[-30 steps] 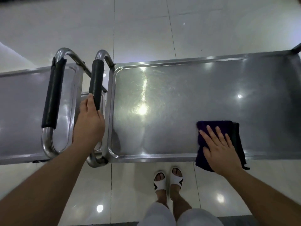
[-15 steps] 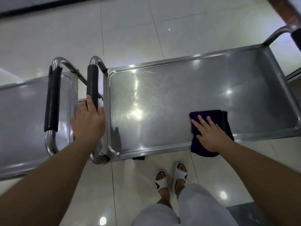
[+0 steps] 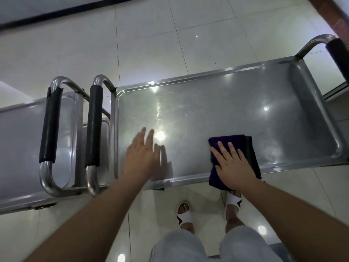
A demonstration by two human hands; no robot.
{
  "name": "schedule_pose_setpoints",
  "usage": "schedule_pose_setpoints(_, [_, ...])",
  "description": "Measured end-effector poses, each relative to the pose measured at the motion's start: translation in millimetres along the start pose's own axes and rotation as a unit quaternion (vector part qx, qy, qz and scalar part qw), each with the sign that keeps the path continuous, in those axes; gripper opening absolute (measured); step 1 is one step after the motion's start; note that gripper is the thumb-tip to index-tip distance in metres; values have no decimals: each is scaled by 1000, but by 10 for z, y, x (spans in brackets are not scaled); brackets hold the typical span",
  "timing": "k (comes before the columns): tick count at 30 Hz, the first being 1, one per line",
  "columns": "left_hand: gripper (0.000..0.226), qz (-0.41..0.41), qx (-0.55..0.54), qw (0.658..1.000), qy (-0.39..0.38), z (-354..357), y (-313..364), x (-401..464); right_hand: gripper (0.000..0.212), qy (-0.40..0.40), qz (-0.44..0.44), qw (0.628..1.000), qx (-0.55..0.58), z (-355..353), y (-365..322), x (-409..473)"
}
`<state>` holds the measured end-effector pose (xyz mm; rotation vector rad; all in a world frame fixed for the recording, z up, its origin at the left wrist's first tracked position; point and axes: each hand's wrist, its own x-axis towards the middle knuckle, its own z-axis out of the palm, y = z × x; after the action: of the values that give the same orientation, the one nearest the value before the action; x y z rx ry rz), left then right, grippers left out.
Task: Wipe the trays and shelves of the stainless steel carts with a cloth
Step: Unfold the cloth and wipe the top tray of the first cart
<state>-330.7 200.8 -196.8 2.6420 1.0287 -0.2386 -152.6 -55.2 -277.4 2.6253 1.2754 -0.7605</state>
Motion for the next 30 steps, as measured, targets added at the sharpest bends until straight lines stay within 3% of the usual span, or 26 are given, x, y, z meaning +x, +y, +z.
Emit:
schedule_pose_setpoints(8, [61,9,-2,995,-102,627,952,-112,69,49,-59,997,8,161,206,44])
schedule_pose_setpoints(13, [60,-28,13,996,-86,914,1335,46,69,54,-75,995,37,166,242,58])
schedule_pose_setpoints(20, [74,-29,51,991,-121,1170,1458,274,67,65,-86,993,44,241,297,91])
schedule_pose_setpoints(25, [60,-42,29,995,-88,978,1522,654,67,83,-89,991,49,261,307,83])
schedule_pose_setpoints(30, [63,-48,26,986,-158,973,1424,843,67,100,-100,989,42,246,356,77])
